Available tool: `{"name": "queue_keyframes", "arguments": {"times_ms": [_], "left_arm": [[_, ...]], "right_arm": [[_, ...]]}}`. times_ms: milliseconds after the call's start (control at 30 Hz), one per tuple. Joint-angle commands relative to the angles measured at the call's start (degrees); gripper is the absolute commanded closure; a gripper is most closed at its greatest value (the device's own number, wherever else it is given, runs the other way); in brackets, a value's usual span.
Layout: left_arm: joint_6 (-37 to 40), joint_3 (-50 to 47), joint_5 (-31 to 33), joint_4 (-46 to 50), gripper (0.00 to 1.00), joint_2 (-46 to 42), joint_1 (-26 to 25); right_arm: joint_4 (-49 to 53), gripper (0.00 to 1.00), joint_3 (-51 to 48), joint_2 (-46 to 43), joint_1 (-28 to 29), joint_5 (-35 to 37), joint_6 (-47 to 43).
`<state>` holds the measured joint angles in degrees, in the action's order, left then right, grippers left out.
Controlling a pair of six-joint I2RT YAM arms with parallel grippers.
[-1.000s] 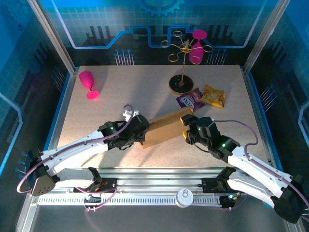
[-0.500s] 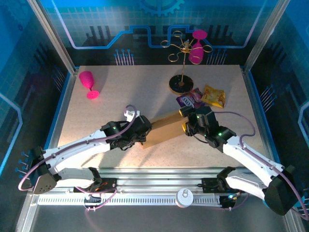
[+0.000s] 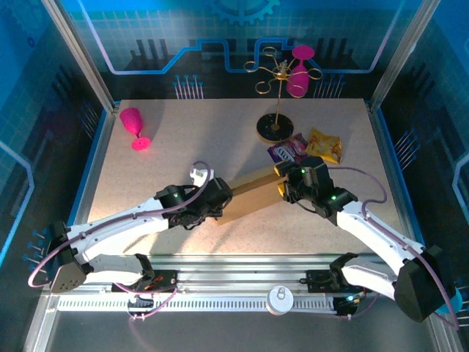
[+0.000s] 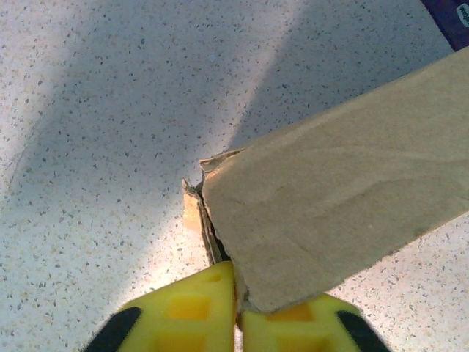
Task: Fold the paper box
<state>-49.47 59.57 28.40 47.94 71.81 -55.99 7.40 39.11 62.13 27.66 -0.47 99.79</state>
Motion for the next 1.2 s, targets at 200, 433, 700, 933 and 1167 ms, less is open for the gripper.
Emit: {"name": "queue_keyframes", "arguments": {"times_ms": [200,433,700,933,1167], "left_arm": [[2.12,0.05,-8.57,7.25,0.59,-2.16,-3.60],[1.84,-1.22,-20.10,-1.02,0.44,-10.24,-1.50],[-11.60,-9.47,-34.24,-10.02,0.41,-13.36,8.95],[-24.39,-15.80,-37.37,-22.23,0.41,-17.39,16.38],[-23.74,-14.01,-37.29,-21.68,0.44,-20.85,16.88]], "right_arm": [[2.75,0.49,-1.91,-0.01,-1.21,-0.59,-0.21],[1.44,0.52,-2.99,1.53,-1.47,-0.76,-0.44],[1.21,0.57,-2.99,2.34,-1.56,-1.11,-0.65],[1.04,0.60,-3.08,2.45,-1.63,-1.34,-0.58],[1.39,0.61,-3.41,2.07,-2.16,-1.50,-0.64]]}}
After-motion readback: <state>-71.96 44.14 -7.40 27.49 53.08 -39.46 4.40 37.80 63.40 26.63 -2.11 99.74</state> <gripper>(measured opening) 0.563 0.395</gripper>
